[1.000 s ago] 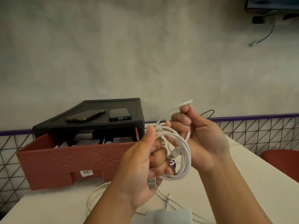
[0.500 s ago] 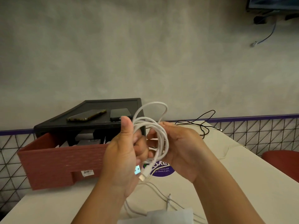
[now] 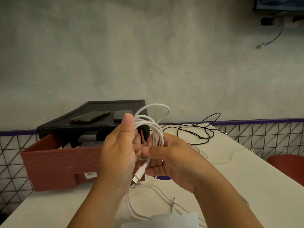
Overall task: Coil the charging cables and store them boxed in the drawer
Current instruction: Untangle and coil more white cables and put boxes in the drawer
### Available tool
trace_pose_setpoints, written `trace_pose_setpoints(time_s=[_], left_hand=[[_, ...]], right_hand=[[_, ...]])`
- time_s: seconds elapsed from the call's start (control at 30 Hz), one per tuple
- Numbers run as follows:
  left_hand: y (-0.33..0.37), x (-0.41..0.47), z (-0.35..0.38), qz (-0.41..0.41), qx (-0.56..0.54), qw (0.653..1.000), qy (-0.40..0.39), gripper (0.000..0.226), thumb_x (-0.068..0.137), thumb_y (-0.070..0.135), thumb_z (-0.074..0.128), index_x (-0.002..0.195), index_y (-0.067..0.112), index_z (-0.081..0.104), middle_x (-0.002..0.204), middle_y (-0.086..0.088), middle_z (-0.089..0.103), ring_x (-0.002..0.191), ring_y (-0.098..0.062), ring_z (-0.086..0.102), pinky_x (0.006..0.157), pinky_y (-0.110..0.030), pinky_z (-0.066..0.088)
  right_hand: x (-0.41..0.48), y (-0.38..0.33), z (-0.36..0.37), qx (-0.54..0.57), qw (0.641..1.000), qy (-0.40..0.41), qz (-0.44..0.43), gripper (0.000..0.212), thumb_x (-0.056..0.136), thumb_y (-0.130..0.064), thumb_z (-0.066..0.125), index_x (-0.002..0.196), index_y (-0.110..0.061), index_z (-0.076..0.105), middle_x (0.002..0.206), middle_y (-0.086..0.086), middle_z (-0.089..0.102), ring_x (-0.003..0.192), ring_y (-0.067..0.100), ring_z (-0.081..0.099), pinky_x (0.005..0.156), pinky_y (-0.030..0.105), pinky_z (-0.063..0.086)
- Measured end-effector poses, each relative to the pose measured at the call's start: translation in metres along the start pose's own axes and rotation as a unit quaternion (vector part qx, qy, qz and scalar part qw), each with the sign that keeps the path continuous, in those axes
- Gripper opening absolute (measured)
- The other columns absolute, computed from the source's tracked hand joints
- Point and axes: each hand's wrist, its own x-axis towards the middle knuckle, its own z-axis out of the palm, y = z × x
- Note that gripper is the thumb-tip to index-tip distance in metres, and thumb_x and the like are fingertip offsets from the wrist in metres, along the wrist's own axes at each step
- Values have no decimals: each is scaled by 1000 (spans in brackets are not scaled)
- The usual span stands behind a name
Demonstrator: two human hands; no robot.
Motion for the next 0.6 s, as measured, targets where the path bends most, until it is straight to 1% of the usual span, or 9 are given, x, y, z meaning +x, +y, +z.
trace_pose_setpoints(time_s=[0.1,0.17,0.27,0.33,0.37,0.4,0.47,0.53,0.6], left_hand=[[-1,0,0,5,0,1000,-13,46,71,55,44,41,22,33,43,4,20,36,-5,21,34,-12,30],[-3,-1,1,35,30,998,-39,50,75,57,46,39,23,39,40,5,23,36,-3,24,36,-11,30],[-7,0,1,62,50,995,-62,55,86,54,46,38,28,50,35,3,31,33,-2,31,38,-8,30],[-8,2,0,79,76,991,-71,52,85,57,50,41,30,50,37,8,30,35,-2,28,40,-11,27],[-9,3,-1,80,79,991,-69,49,84,56,50,41,30,49,38,9,29,36,-2,26,40,-12,27],[-10,4,-3,81,79,991,-69,49,85,54,48,41,31,50,38,9,30,36,-2,26,40,-12,27],[-12,4,-3,77,87,991,-70,49,84,49,42,40,30,50,37,8,31,35,-3,27,40,-11,27],[-12,4,-2,78,96,990,-70,48,82,48,39,39,29,50,37,7,30,36,-3,26,40,-13,27],[-13,5,-4,76,112,989,-60,47,81,48,39,39,30,51,37,9,29,36,-3,26,40,-13,27]], right_hand=[[0,-1,0,-2,1000,-6,-9,18,88,5,53,106,9,53,74,8,63,59,12,64,55,20,52],[-1,-2,-1,-18,1000,0,-7,12,87,12,49,96,4,53,72,11,59,55,13,61,54,21,53],[-3,-5,-3,-54,998,20,8,31,84,18,37,92,-6,55,69,8,59,46,11,54,48,22,48],[-6,-7,-4,-146,988,36,19,38,81,14,36,92,-15,59,68,7,59,44,11,47,45,24,38],[-8,-9,-4,-217,975,48,26,38,80,10,39,92,-20,59,69,5,58,47,11,44,47,25,34],[-9,-11,-5,-293,954,58,33,33,82,5,44,92,-23,58,70,0,57,51,9,42,49,24,32],[-12,-16,-5,-416,906,60,43,20,85,-7,49,87,-27,51,75,-9,52,62,6,44,53,20,34],[-14,-17,-5,-457,887,52,41,15,89,-15,48,78,-25,47,76,-8,52,68,7,48,56,19,37],[-16,-18,-8,-457,887,50,36,15,92,-22,48,82,-16,57,73,-2,55,67,13,50,57,23,37]])
